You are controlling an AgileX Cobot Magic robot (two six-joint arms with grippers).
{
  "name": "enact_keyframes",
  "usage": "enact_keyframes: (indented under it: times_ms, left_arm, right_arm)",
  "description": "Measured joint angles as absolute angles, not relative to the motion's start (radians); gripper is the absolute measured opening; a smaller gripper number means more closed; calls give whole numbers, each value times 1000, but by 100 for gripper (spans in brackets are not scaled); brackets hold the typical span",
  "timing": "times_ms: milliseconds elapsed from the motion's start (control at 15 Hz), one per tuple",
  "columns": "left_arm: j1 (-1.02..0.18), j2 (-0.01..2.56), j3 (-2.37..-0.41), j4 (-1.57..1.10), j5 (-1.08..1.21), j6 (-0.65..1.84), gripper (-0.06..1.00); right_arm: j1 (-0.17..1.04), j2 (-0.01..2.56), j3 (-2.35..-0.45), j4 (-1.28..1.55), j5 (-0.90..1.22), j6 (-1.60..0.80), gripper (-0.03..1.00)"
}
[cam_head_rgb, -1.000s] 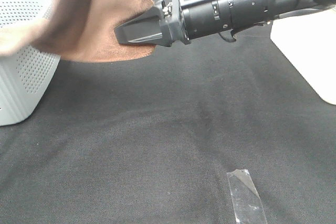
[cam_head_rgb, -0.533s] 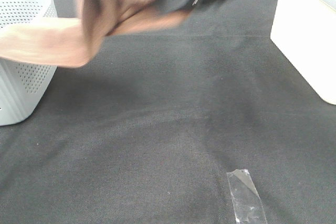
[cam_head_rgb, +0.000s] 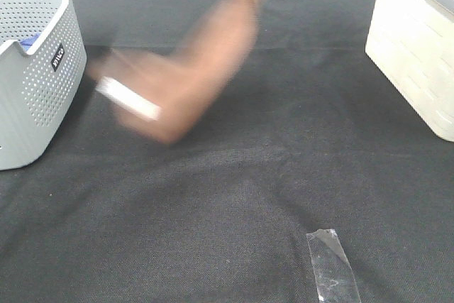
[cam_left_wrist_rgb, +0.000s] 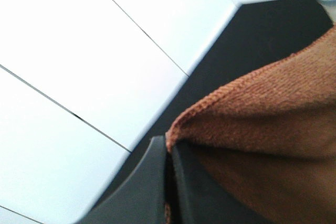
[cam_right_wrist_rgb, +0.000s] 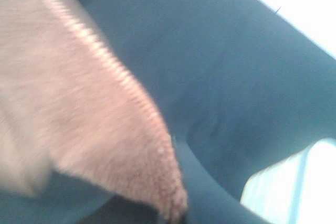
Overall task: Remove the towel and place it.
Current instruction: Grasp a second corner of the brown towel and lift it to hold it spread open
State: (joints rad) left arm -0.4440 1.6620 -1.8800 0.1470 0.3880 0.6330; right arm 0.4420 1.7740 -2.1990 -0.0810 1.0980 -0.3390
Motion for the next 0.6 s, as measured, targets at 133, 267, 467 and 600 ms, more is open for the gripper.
enact_keyframes:
  times_ms: [133, 267, 467, 600]
  left_arm:
    - [-444, 1663, -1880, 204, 350, 633, 0]
    - [-444, 1673, -1880, 296, 283, 633, 0]
    - [-431, 1697, -1880, 409, 121, 632, 0]
    - [-386, 1719, -1880, 404, 0, 612, 0]
  right_arm:
    - [442, 1826, -2286, -75, 1060, -386, 1]
    - [442, 1841, -2306, -73, 982, -433, 1]
    - [442, 1841, -2308, -108, 864, -492, 1]
    - [442, 1857, -2308, -170, 806, -507, 1]
